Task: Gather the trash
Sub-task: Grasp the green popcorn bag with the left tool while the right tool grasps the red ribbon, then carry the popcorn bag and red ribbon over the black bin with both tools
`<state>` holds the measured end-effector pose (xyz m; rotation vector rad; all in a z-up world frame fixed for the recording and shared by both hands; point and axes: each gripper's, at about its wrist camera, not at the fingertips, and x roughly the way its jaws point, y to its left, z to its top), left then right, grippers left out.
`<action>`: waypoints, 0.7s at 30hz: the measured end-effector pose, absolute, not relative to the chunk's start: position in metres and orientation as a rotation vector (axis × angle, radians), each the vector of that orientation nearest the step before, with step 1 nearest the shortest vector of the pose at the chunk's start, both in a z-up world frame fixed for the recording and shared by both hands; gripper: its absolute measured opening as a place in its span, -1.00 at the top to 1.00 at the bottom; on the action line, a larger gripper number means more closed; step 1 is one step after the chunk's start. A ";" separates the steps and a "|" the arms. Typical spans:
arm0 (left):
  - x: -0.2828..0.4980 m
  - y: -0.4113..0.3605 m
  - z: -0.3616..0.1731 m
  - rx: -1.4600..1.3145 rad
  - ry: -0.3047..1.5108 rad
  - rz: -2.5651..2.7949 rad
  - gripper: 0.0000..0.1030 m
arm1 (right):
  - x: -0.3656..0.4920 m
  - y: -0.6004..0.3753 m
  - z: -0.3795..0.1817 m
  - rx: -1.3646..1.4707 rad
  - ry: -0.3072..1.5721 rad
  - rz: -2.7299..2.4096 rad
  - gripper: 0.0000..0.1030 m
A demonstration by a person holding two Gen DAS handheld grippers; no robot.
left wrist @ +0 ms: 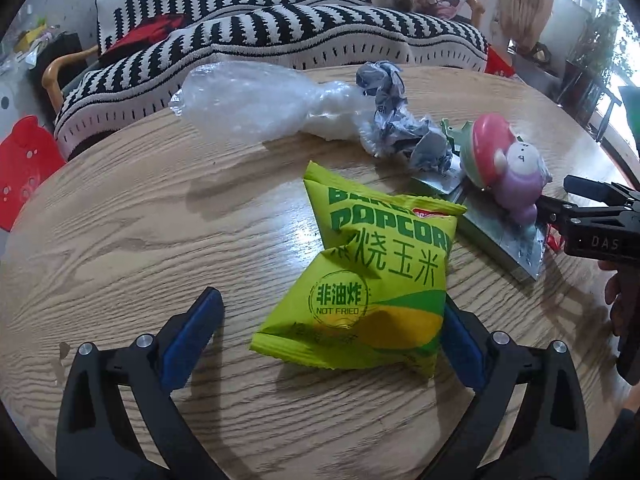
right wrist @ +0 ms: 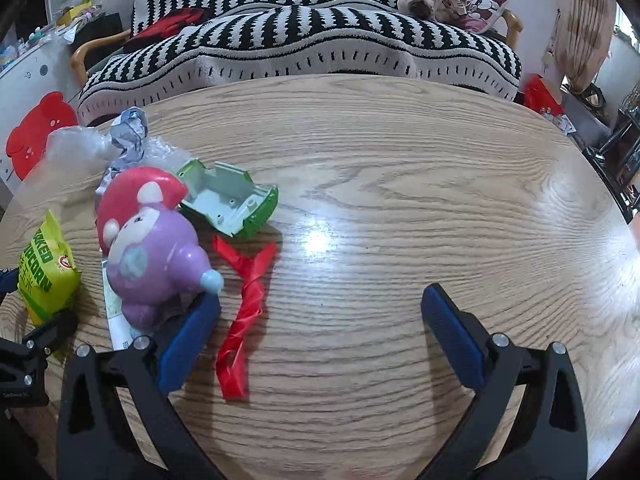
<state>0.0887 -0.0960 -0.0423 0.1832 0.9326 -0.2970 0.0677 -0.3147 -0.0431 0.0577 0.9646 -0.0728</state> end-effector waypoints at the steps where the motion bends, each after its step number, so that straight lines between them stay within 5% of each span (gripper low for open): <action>1: 0.089 -0.096 -0.042 0.183 0.933 -0.297 -0.88 | 0.068 -0.314 -0.043 0.058 0.965 -0.072 -0.90; 7: 0.089 -0.096 -0.042 0.181 0.933 -0.301 -0.88 | 0.065 -0.314 -0.043 0.054 0.962 -0.066 -0.84; 8: 0.089 -0.096 -0.042 0.183 0.932 -0.301 -0.87 | 0.062 -0.312 -0.040 0.044 0.946 -0.051 -0.66; 9: 0.088 -0.097 -0.042 0.185 0.932 -0.307 -0.73 | 0.058 -0.308 -0.035 0.026 0.922 -0.029 0.14; 10: 0.086 -0.099 -0.038 0.189 0.921 -0.315 -0.50 | 0.057 -0.307 -0.033 0.023 0.933 -0.045 0.63; 11: 0.085 -0.099 -0.035 0.192 0.920 -0.306 -0.23 | 0.055 -0.308 -0.032 0.040 0.938 -0.049 0.76; 14: 0.082 -0.095 -0.031 0.114 0.952 -0.353 -0.08 | 0.043 -0.314 -0.031 0.065 0.927 -0.079 0.77; 15: 0.081 -0.094 -0.029 0.101 0.957 -0.364 0.25 | 0.036 -0.320 -0.029 0.098 0.915 -0.088 0.77; 21: 0.070 -0.097 -0.014 0.094 0.913 -0.353 0.25 | -0.013 -0.351 -0.003 0.155 0.853 -0.133 0.77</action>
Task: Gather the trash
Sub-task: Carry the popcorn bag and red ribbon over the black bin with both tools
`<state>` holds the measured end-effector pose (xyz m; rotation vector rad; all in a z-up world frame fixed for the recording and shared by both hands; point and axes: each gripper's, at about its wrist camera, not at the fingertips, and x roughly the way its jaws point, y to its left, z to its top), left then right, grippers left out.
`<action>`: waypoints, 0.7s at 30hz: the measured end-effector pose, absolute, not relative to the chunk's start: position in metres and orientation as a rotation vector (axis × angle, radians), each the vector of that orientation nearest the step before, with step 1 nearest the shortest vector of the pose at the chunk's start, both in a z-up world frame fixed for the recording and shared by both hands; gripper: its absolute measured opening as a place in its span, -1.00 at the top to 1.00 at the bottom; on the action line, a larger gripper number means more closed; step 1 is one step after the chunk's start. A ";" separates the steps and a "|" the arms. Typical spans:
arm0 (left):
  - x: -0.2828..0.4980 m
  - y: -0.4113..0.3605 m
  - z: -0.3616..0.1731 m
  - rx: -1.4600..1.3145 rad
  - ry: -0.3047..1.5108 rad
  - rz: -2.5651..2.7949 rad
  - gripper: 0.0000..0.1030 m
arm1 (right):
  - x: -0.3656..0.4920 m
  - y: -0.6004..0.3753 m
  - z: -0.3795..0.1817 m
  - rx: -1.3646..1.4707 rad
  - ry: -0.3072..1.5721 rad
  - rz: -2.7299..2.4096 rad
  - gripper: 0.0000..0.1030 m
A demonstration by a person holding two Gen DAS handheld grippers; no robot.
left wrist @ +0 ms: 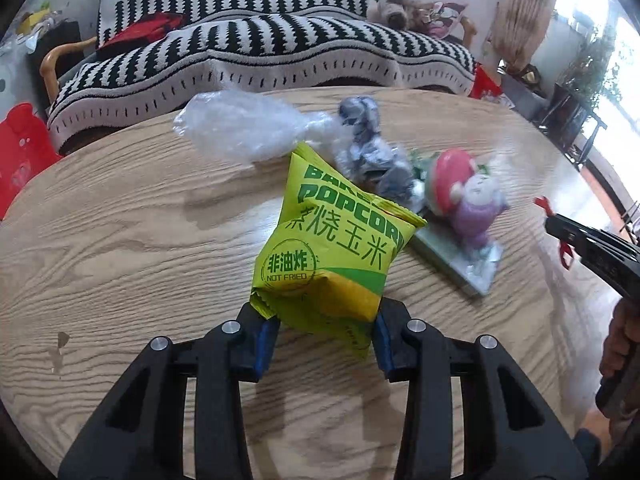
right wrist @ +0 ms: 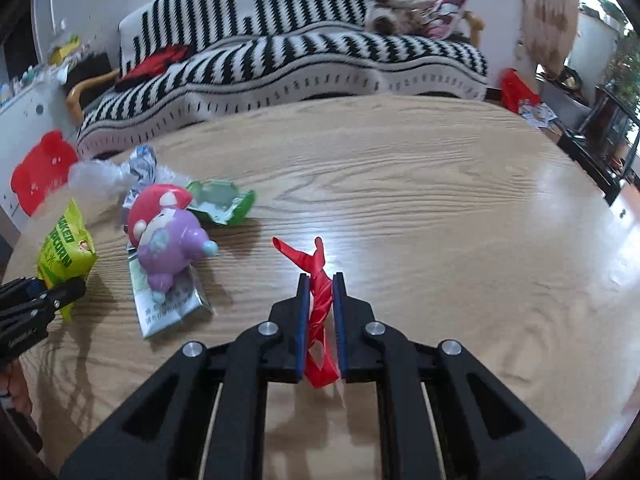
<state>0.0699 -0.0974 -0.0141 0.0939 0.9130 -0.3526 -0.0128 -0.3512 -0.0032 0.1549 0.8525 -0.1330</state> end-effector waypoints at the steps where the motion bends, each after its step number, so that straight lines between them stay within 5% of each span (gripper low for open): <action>1: 0.065 -0.102 -0.010 0.103 0.902 -0.361 0.25 | -0.021 -0.357 0.002 0.155 0.845 -0.138 0.77; 7: 0.019 -0.138 0.030 0.153 0.793 -0.451 0.25 | -0.124 -0.419 0.039 0.241 0.764 -0.196 0.77; 13: -0.069 -0.227 0.058 0.195 0.742 -0.649 0.25 | -0.236 -0.477 0.021 0.359 0.798 -0.274 0.77; 21: -0.185 -0.372 -0.005 0.439 0.900 -0.904 0.24 | -0.321 -0.533 -0.033 0.509 0.857 -0.311 0.77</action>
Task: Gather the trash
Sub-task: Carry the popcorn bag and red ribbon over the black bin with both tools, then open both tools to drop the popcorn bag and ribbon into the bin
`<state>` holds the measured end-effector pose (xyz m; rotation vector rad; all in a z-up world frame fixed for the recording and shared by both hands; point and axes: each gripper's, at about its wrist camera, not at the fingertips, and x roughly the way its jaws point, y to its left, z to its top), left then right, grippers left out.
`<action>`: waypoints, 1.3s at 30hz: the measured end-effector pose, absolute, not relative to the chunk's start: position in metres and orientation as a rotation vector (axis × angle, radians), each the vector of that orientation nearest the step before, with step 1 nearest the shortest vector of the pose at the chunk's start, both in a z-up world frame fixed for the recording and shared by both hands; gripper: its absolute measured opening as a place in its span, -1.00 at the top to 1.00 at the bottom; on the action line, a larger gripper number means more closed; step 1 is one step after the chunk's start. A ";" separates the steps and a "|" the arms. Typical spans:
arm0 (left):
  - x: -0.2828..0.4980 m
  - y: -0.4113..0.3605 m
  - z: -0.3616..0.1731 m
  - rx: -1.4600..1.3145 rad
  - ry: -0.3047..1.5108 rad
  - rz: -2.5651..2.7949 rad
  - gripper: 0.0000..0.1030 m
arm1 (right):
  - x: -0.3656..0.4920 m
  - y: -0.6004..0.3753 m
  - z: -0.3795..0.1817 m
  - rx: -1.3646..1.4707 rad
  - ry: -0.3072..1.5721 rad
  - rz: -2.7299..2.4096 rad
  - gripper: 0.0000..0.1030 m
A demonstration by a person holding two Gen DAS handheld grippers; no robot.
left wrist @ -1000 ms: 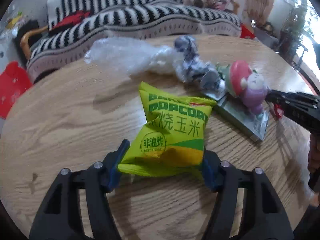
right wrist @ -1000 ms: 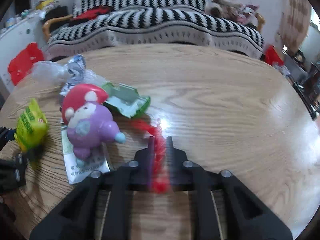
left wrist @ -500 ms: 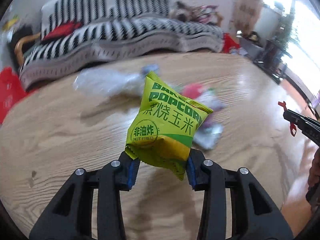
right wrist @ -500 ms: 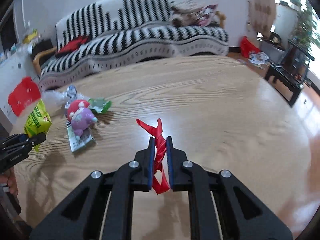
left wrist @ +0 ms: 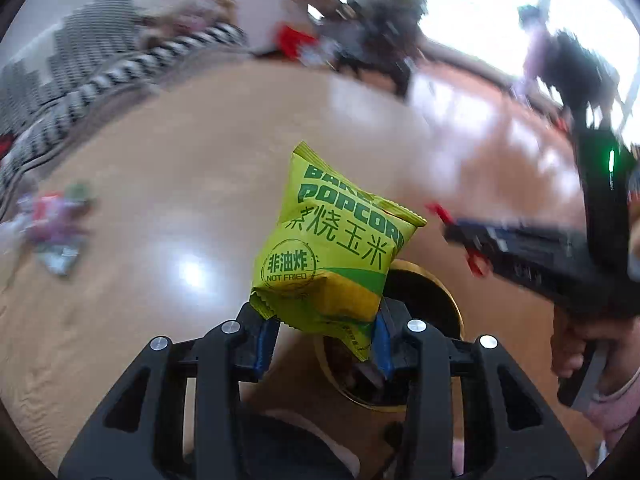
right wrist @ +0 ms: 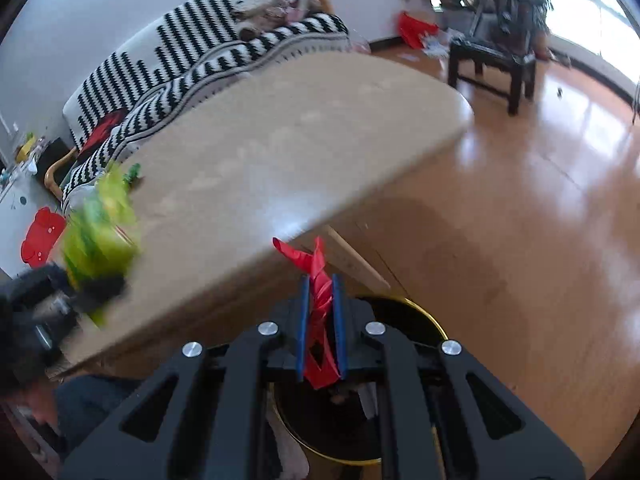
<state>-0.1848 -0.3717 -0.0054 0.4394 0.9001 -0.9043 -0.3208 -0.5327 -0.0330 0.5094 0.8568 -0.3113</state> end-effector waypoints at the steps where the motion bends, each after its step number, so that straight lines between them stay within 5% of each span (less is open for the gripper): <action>1: -0.194 -0.384 -0.021 0.467 0.936 -0.914 0.24 | -0.327 -0.538 -0.041 0.535 0.864 -0.310 0.77; 12: -0.215 -0.446 -0.161 0.762 1.193 -0.860 0.24 | -0.364 -0.568 -0.164 0.733 1.054 -0.299 0.77; 25: -0.221 -0.457 -0.174 0.789 1.233 -0.864 0.21 | -0.345 -0.553 -0.176 0.676 1.078 -0.313 0.77; 27: -0.218 -0.457 -0.175 0.788 1.231 -0.860 -0.03 | -0.344 -0.552 -0.169 0.657 1.064 -0.308 0.74; 28: -0.219 -0.457 -0.174 0.781 1.226 -0.870 -0.27 | -0.344 -0.554 -0.166 0.657 1.065 -0.312 0.42; 29: -0.220 -0.456 -0.171 0.772 1.216 -0.879 -0.75 | -0.346 -0.557 -0.160 0.659 1.060 -0.330 0.04; 30: -0.221 -0.456 -0.167 0.760 1.198 -0.890 -0.86 | -0.349 -0.561 -0.154 0.661 1.033 -0.341 -0.59; 35: -0.225 -0.446 -0.134 0.668 1.098 -0.927 -0.87 | -0.370 -0.577 -0.090 0.609 0.843 -0.446 -0.88; 39: -0.220 -0.413 -0.053 0.431 0.949 -0.990 -0.87 | -0.382 -0.580 -0.038 0.502 0.650 -0.558 -0.88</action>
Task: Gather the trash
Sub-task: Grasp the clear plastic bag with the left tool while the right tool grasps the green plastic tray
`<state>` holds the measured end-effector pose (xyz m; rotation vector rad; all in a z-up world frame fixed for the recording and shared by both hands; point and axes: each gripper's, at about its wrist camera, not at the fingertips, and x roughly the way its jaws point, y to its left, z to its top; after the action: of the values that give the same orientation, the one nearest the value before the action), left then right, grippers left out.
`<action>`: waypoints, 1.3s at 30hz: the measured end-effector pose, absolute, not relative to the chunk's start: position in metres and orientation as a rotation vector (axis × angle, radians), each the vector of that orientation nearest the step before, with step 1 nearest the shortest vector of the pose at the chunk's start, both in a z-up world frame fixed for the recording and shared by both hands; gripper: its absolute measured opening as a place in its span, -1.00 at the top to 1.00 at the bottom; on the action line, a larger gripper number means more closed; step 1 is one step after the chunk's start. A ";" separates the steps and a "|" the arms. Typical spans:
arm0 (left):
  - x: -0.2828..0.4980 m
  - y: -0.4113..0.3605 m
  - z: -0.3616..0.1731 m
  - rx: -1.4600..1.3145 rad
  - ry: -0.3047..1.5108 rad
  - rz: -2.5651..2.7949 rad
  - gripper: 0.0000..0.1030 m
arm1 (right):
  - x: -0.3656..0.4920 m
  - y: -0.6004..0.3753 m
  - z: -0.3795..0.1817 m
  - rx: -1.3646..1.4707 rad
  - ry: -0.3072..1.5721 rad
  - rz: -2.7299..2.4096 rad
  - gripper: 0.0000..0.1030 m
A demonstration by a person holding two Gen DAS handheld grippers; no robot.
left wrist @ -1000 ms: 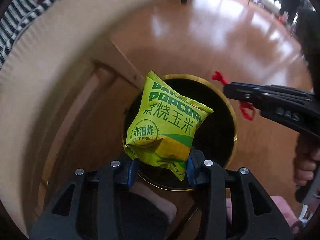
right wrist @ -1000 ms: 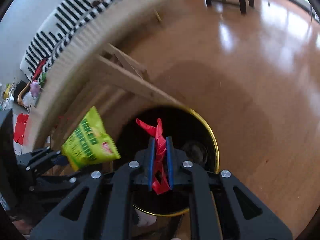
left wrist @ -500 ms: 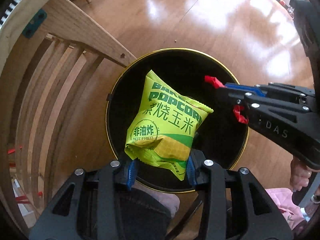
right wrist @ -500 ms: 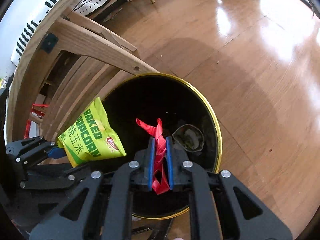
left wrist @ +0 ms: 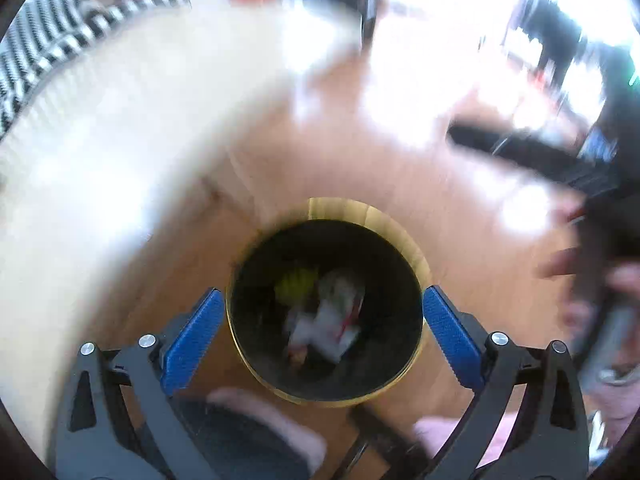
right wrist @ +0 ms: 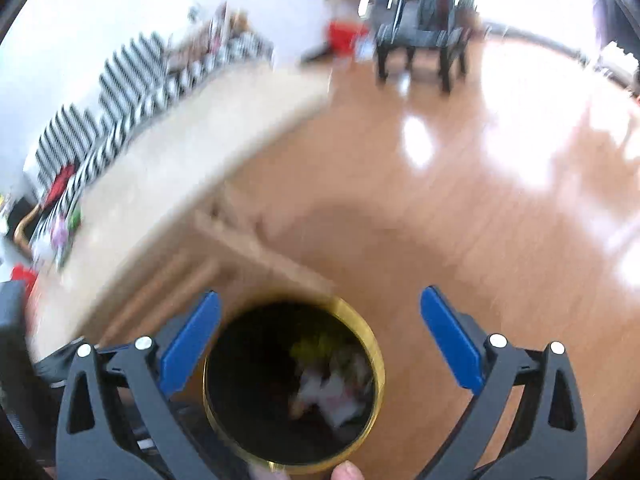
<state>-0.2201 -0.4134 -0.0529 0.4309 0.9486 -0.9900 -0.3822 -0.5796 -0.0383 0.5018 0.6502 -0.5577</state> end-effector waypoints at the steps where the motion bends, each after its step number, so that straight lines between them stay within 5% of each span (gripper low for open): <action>1: -0.213 -0.395 -0.023 0.365 0.874 -0.979 -0.87 | -0.379 -0.575 -0.026 0.440 0.617 -0.566 -0.88; 6: -0.133 -0.299 0.031 0.236 0.771 -0.693 -0.87 | -0.326 -0.543 -0.002 0.301 0.650 -0.467 -0.88; 17: 0.045 -0.053 -0.026 -0.035 0.974 -0.076 -0.87 | -0.125 -0.417 0.023 0.120 0.804 -0.194 -0.88; 28: 0.068 -0.050 -0.032 0.106 0.976 -0.175 -0.87 | 0.093 -0.343 0.009 0.047 0.942 -0.143 -0.88; 36: 0.070 -0.051 -0.035 0.059 0.991 -0.191 -0.87 | 0.149 -0.314 -0.022 0.018 1.065 -0.006 -0.88; 39: 0.073 -0.049 -0.035 0.039 0.991 -0.194 -0.87 | 0.155 -0.307 -0.031 0.035 1.090 0.050 -0.66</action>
<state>0.0728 -0.0494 -0.0350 0.0392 0.9910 -0.1936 0.1551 -0.3070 -0.0307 0.0346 1.0898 0.0496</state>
